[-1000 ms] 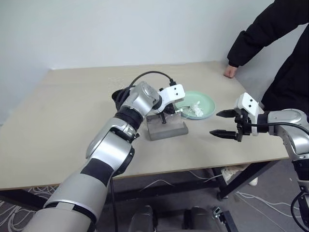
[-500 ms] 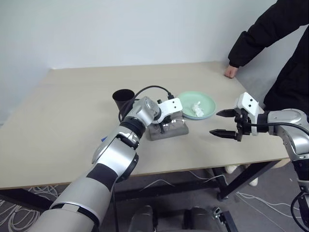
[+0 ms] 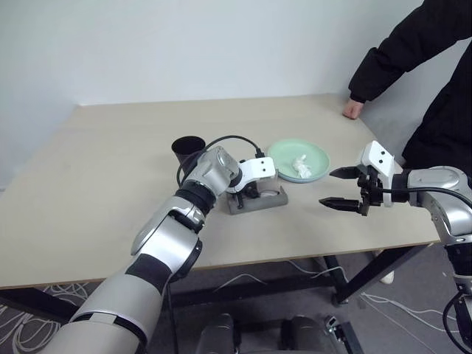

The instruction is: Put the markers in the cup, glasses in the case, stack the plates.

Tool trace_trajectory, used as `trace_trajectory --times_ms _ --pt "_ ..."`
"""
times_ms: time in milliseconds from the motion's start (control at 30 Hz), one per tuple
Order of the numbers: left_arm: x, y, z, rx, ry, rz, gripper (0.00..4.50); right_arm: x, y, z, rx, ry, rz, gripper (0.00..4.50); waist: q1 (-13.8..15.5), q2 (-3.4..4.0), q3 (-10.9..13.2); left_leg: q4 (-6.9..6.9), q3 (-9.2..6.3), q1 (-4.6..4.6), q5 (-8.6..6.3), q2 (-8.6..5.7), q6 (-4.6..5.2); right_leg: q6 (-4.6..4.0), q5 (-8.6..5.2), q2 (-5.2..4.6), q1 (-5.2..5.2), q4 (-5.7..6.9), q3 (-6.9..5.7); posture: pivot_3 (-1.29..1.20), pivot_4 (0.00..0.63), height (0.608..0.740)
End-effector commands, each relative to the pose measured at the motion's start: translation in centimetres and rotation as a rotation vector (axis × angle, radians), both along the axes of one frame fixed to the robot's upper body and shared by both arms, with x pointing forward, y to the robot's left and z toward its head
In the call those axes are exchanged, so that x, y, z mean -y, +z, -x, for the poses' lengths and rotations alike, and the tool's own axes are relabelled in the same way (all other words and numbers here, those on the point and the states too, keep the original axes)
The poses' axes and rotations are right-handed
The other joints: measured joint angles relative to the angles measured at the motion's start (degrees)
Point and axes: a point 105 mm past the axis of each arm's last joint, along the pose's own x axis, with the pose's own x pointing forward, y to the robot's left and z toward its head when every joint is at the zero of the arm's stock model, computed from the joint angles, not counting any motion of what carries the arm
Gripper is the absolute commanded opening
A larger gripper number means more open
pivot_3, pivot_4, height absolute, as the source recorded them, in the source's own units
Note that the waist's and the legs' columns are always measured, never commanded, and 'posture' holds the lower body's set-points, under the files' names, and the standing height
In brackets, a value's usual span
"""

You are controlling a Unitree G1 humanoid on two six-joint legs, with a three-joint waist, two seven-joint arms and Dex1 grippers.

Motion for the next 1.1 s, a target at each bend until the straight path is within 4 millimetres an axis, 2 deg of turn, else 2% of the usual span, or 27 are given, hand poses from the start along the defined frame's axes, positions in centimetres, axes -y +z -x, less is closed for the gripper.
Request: trace_trajectory --times_ms 33,133,267,400,500,733,933,1100 --pt "0.4 2.1 -0.4 0.042 -0.018 0.018 1.93 -0.3 1.8 -0.3 0.070 0.019 -0.009 4.50 0.00 0.00 0.00 -0.01 0.00 0.00 0.00 0.00 0.00 0.00 0.00 0.00 0.00 0.00 0.00 0.00 0.000 0.740" --pt "0.7 4.1 -1.1 0.081 0.006 0.062 2.93 -0.3 1.8 -0.2 0.070 0.020 -0.007 4.50 0.00 0.00 0.00 -0.01 0.01 0.00 0.00 0.00 0.00 0.00 0.00 0.00 -0.01 0.00 0.00 0.00 0.000 0.740" --pt "0.9 7.4 -2.4 0.172 0.053 0.127 2.93 -0.4 1.9 -0.2 0.070 0.023 -0.007 4.50 0.02 -0.06 0.04 0.02 -0.01 -0.04 0.00 0.00 0.01 0.00 0.00 0.00 -0.02 0.00 0.00 0.00 0.000 0.740" --pt "0.4 8.9 -3.6 0.247 0.111 0.156 2.93 -0.4 1.9 -0.3 0.072 0.024 -0.006 4.50 0.00 -0.05 0.03 0.04 0.00 -0.05 0.00 0.00 0.01 0.00 0.00 -0.01 -0.01 -0.02 0.00 0.00 0.000 0.740" --pt "-0.3 9.1 -4.6 0.316 0.166 0.154 2.38 -0.5 2.0 -0.3 0.073 0.023 -0.008 4.50 -0.06 -0.05 0.03 0.01 -0.01 -0.02 0.00 0.00 0.01 0.00 0.00 -0.01 0.00 0.00 0.00 0.00 0.000 0.740" --pt "-1.6 6.4 -5.5 0.390 0.250 0.113 0.02 -0.5 2.0 -0.2 0.075 0.021 -0.009 4.50 0.02 -0.08 0.05 0.01 0.01 -0.02 0.00 0.00 0.01 0.01 0.00 0.00 -0.03 0.04 0.00 0.00 0.000 0.740" --pt "-1.9 3.9 -5.2 0.379 0.267 0.091 0.02 -0.4 2.0 -0.1 0.076 0.018 -0.010 4.50 0.04 -0.09 0.05 0.02 0.01 -0.02 0.00 -0.02 0.01 0.01 0.01 -0.01 -0.02 0.04 0.00 0.00 0.000 0.740" --pt "-2.3 1.5 -4.4 0.346 0.212 0.019 0.02 -0.5 2.1 -0.1 0.077 0.018 -0.012 4.50 0.02 -0.10 0.05 0.03 0.01 -0.03 0.00 -0.02 0.00 0.01 0.02 -0.01 -0.02 0.05 0.00 0.00 0.000 0.740"
